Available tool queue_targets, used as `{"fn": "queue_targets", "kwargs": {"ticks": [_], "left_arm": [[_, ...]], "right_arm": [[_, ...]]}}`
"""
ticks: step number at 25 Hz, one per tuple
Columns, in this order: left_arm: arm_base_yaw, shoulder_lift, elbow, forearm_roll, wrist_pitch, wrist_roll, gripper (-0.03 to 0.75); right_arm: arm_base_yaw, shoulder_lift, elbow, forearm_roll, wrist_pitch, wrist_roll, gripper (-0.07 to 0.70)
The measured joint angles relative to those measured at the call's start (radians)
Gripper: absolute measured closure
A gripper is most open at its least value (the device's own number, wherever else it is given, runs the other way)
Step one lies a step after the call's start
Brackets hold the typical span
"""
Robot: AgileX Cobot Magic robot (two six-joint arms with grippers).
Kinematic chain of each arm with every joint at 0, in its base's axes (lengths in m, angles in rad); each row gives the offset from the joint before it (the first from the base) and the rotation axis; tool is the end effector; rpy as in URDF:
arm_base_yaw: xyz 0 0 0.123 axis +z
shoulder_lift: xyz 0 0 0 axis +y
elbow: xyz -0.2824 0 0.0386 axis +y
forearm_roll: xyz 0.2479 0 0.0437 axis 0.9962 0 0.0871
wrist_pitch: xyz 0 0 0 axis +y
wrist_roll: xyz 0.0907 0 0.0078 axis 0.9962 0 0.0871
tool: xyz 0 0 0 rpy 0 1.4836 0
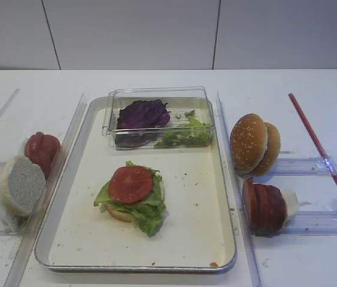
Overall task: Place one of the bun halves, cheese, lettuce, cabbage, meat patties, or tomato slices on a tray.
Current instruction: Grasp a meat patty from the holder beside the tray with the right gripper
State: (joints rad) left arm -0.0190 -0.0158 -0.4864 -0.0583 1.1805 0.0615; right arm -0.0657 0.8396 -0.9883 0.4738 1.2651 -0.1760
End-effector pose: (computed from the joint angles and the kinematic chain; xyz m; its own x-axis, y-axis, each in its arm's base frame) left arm -0.0114 -0.0047 0.2640 -0.5537 0.0498 -0.8312 0.0855 0.9963 0.0027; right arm 0.1258 0.0314 0.3702 -0.8322 0.0341 -0.5535 -0.1967 0.9150 0.3522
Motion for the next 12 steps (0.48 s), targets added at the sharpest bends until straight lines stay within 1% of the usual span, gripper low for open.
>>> {"fn": "queue_targets", "kwargs": {"ticks": [3, 6, 12], "left_arm": [[0.0, 0.0, 0.0, 0.0, 0.0, 0.0, 0.276], [0.0, 0.0, 0.0, 0.0, 0.0, 0.0, 0.276], [0.0, 0.0, 0.0, 0.0, 0.0, 0.0, 0.276]], "right_arm": [[0.029, 0.03, -0.008, 0.0, -0.003, 0.0, 0.13], [0.093, 0.067, -0.008, -0.011, -0.003, 0.02, 0.132], [0.227, 0.154, -0.008, -0.067, -0.007, 0.12, 0.132]]}}
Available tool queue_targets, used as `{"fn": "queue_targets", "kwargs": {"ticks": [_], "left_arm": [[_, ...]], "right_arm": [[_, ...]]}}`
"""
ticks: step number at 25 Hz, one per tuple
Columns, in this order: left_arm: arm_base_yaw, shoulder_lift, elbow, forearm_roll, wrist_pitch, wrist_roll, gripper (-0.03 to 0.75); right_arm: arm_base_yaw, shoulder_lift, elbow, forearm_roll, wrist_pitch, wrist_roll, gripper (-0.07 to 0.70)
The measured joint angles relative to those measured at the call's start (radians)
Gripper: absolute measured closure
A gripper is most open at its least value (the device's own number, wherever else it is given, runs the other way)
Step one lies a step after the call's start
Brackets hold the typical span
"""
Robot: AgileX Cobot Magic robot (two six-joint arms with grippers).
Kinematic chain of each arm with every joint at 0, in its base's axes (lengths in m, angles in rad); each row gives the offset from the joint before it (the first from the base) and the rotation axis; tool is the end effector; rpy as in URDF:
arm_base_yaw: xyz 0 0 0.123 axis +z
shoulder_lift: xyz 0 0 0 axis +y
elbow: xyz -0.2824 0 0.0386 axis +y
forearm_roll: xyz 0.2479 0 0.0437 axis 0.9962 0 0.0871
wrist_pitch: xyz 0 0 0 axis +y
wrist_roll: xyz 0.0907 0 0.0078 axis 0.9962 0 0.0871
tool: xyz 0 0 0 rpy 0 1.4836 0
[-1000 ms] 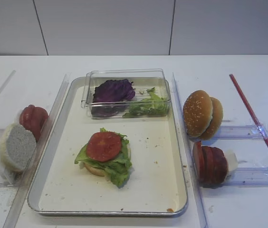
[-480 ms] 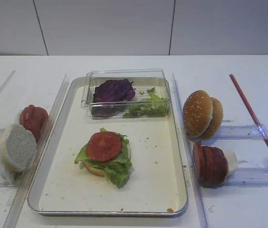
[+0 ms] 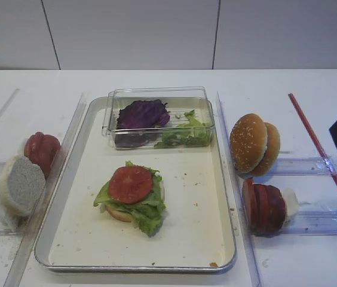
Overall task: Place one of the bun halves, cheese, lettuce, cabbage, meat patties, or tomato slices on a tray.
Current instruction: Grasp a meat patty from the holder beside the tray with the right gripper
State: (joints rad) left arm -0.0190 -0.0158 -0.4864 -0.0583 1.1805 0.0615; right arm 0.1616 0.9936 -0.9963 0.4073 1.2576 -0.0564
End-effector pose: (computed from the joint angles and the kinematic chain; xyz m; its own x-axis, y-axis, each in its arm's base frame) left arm -0.0114 -0.0047 0.2640 -0.5537 0.0498 -0.8312 0.0855 0.9963 0.0027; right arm 0.1534 0.0598 0.3484 -0.9180 -0.0786 -0.3888 -0.2350 0.8975 0.3732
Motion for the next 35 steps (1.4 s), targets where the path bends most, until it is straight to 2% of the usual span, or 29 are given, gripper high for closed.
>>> {"fn": "queue_targets", "kwargs": {"ticks": [9, 13, 22, 30, 35], "left_arm": [[0.0, 0.0, 0.0, 0.0, 0.0, 0.0, 0.276], [0.0, 0.0, 0.0, 0.0, 0.0, 0.0, 0.276], [0.0, 0.0, 0.0, 0.0, 0.0, 0.0, 0.276], [0.0, 0.0, 0.0, 0.0, 0.0, 0.0, 0.276], [0.0, 0.0, 0.0, 0.0, 0.0, 0.0, 0.276]], "right_arm": [[0.143, 0.129, -0.013, -0.057, -0.007, 0.122, 0.148], [0.178, 0.187, -0.063, -0.07, -0.01, 0.147, 0.185], [0.217, 0.345, -0.155, -0.087, -0.016, 0.17, 0.205], [0.34, 0.487, -0.229, -0.151, -0.019, 0.227, 0.237], [0.371, 0.566, -0.239, -0.169, -0.027, 0.267, 0.237]]}}
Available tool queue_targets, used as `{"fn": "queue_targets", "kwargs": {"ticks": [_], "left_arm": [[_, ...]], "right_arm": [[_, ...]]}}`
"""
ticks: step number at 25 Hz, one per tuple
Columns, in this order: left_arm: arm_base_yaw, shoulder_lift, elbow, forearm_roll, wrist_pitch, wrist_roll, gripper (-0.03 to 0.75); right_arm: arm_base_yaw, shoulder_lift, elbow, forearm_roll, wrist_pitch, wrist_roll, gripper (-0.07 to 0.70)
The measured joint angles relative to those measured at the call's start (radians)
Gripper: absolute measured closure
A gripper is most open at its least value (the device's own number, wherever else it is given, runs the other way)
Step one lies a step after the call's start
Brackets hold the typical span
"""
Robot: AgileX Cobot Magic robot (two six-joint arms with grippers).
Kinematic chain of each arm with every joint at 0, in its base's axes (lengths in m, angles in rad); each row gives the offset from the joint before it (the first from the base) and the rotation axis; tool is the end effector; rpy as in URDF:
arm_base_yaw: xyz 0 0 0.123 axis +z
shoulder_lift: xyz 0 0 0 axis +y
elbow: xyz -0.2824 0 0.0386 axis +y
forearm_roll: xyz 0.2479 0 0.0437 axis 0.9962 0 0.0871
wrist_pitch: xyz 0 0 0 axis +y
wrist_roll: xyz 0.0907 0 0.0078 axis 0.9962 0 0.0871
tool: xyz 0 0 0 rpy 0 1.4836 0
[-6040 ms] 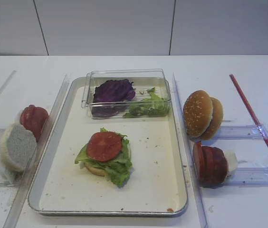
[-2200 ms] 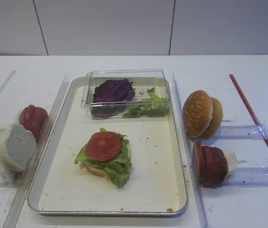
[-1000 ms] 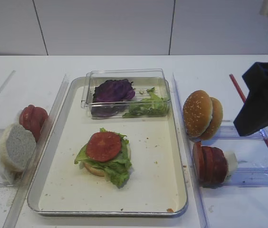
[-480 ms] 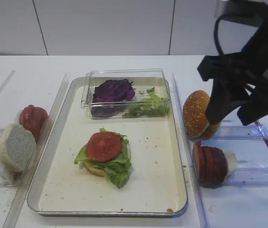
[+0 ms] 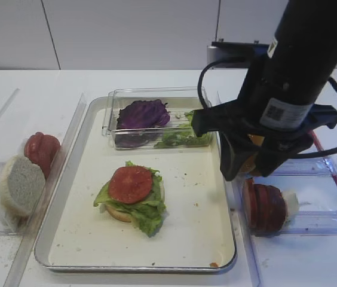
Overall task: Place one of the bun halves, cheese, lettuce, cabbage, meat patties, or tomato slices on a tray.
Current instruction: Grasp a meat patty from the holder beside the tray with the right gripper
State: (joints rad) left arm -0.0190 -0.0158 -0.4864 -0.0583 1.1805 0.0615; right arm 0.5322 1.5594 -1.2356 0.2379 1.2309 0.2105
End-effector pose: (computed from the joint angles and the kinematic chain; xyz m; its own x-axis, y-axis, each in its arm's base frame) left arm -0.0114 -0.0047 0.2640 -0.5537 0.0498 -0.8312 0.0855 0.9963 0.0027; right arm 0.2432 0.1667 0.2802 -0.9684 -0.2455 -0.0440 -0.2487 0.9374 0.2437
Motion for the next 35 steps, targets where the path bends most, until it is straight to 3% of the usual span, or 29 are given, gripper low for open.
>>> {"fn": "queue_targets", "kwargs": {"ticks": [20, 31, 35], "left_arm": [[0.0, 0.0, 0.0, 0.0, 0.0, 0.0, 0.276], [0.0, 0.0, 0.0, 0.0, 0.0, -0.001, 0.276], [0.0, 0.0, 0.0, 0.0, 0.0, -0.001, 0.276]], "right_arm": [[0.002, 0.128, -0.002, -0.083, -0.01, 0.063, 0.273], [0.002, 0.143, -0.008, -0.09, -0.01, 0.063, 0.368], [0.002, 0.143, -0.008, -0.095, -0.01, 0.06, 0.445]]}}
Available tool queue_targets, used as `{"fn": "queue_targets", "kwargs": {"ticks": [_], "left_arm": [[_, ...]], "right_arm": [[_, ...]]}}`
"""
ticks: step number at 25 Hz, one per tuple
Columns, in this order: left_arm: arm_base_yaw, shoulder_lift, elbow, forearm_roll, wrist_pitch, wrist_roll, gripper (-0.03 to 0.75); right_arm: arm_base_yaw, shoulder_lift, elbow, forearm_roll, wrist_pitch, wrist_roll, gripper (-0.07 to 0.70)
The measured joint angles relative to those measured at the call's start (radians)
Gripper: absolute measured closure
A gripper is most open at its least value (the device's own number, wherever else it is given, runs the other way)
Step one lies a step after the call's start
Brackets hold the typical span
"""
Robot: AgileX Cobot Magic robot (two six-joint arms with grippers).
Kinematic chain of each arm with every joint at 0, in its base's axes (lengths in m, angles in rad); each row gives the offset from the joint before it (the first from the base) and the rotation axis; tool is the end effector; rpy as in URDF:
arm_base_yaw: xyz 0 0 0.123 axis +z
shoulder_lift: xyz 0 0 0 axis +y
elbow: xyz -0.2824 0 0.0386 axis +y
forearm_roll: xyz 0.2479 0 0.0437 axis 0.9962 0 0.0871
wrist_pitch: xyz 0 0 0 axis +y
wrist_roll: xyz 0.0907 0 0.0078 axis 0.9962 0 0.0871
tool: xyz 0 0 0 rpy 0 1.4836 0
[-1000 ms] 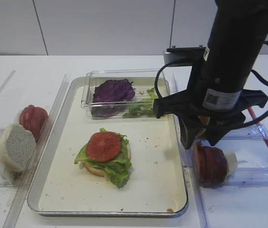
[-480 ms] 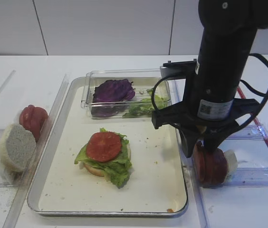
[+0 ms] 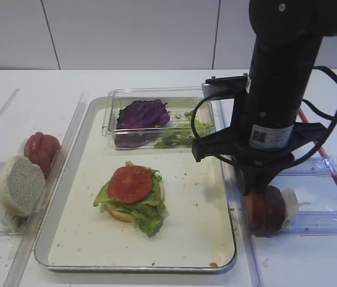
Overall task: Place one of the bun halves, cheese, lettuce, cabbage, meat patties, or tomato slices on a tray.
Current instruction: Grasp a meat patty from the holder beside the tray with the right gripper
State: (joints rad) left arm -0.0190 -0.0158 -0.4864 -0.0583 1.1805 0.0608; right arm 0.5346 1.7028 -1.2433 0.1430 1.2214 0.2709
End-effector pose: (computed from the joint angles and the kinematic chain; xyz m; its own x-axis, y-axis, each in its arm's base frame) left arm -0.0114 -0.0047 0.2640 -0.5538 0.0491 -0.8312 0.0852 0.9964 0.0021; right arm 0.2649 0.1710 0.2369 -0.9748 -0.2147 0.0607 -0.2064 0.9710 0.1209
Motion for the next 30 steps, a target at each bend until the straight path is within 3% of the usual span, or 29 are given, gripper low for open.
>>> {"fn": "queue_targets", "kwargs": {"ticks": [3, 5, 30], "left_arm": [[0.0, 0.0, 0.0, 0.0, 0.0, 0.0, 0.276], [0.0, 0.0, 0.0, 0.0, 0.0, 0.0, 0.276], [0.0, 0.0, 0.0, 0.0, 0.0, -0.002, 0.276]], "right_arm": [[0.0, 0.0, 0.0, -0.002, 0.0, -0.018, 0.528], [0.0, 0.0, 0.0, -0.004, 0.0, -0.024, 0.545], [0.0, -0.054, 0.0, -0.009, 0.0, -0.047, 0.552]]}}
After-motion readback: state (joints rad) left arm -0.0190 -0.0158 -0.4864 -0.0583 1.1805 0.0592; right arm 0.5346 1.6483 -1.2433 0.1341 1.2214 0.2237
